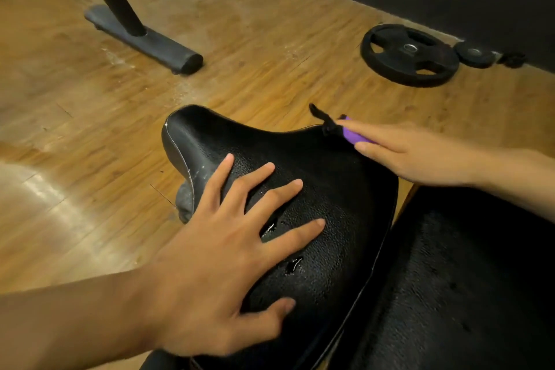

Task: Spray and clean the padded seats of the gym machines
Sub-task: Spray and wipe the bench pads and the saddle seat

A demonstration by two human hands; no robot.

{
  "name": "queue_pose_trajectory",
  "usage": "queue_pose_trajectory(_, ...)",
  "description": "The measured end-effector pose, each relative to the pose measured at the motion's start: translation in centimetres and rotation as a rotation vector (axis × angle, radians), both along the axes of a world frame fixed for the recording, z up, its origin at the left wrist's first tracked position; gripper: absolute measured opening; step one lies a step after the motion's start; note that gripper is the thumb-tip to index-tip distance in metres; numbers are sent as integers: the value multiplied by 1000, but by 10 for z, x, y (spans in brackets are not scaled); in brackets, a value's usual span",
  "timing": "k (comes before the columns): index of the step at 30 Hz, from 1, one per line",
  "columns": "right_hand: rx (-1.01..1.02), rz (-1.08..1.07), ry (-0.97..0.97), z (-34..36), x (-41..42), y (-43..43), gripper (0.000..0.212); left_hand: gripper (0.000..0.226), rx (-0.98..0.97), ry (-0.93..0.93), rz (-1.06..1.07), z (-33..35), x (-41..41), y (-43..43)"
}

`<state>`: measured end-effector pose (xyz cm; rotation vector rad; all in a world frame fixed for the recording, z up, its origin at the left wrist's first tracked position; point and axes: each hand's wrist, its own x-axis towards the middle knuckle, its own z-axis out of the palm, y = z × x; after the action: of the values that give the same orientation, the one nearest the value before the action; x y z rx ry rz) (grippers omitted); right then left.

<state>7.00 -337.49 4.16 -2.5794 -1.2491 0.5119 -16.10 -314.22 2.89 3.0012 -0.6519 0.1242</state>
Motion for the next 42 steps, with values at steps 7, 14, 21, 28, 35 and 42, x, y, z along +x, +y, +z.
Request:
queue_pose_trajectory(7,90,63,-139,-9,6,49,46,86,-37,6,19,-4,1,-4)
queue_pose_trajectory(14,125,121,-21,-29,10,137,43,83,14,60,12,4,1,-2)
queue_pose_trajectory(21,45,-21,-96,-4,-18,37,57,82,-8,50,20,3,1,-2)
queue_pose_trajectory(28,156,30,96,-10,-13,169,42,82,-9,74,34,6,1,-5)
queue_pose_trajectory(35,212,63,121,-12,-10,244,50,80,11,96,34,8,0,-2)
queue_pose_trajectory(42,102,114,13,-3,-12,108,44,79,-4,62,25,6,1,0)
